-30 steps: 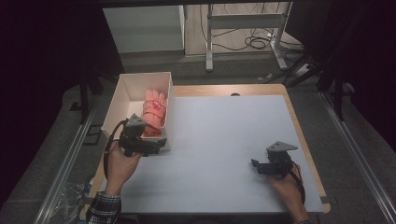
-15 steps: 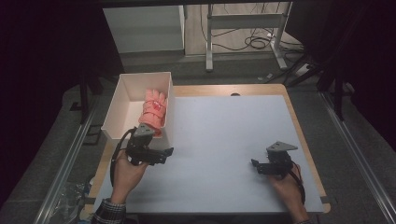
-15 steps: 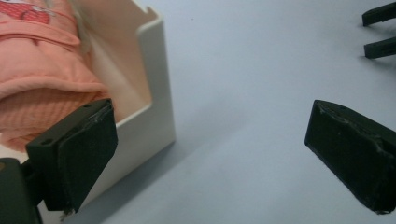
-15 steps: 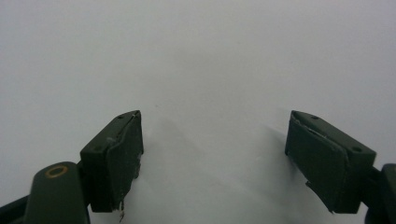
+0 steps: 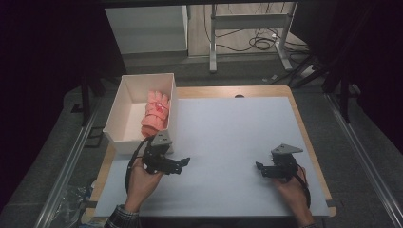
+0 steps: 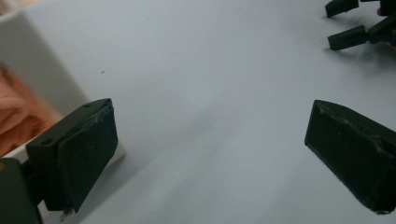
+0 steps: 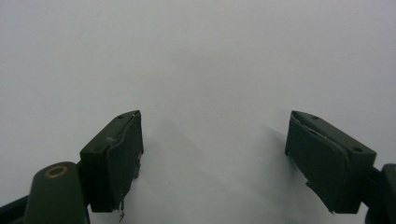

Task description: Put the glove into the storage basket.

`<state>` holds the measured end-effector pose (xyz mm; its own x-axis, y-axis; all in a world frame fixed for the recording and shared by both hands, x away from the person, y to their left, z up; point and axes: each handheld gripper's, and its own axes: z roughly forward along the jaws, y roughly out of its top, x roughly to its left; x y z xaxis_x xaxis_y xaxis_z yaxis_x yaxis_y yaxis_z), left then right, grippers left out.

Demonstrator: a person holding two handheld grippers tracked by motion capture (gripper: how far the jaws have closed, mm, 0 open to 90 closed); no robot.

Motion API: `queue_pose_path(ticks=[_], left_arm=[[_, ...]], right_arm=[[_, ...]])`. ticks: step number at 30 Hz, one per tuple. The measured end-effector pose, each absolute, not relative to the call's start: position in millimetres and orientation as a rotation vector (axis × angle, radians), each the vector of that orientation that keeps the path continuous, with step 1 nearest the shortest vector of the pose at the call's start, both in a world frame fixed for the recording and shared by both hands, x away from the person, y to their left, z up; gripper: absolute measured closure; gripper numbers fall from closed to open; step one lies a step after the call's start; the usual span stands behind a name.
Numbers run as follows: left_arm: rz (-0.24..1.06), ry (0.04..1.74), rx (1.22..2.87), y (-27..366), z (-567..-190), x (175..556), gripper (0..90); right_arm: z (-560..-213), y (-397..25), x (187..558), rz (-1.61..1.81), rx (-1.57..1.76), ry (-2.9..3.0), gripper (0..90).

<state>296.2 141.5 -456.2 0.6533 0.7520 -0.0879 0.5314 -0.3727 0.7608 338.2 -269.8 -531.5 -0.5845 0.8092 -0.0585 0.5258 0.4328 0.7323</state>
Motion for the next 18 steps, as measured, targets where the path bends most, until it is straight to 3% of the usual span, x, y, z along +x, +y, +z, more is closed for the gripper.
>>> queue_pose_path(ticks=[18], left_arm=[[0.297, 0.897, 2.111, 101, -477, 299, 2.8]], right_arm=[[-532, -270, 338, 0.955, 1.131, 2.284, 19.2]])
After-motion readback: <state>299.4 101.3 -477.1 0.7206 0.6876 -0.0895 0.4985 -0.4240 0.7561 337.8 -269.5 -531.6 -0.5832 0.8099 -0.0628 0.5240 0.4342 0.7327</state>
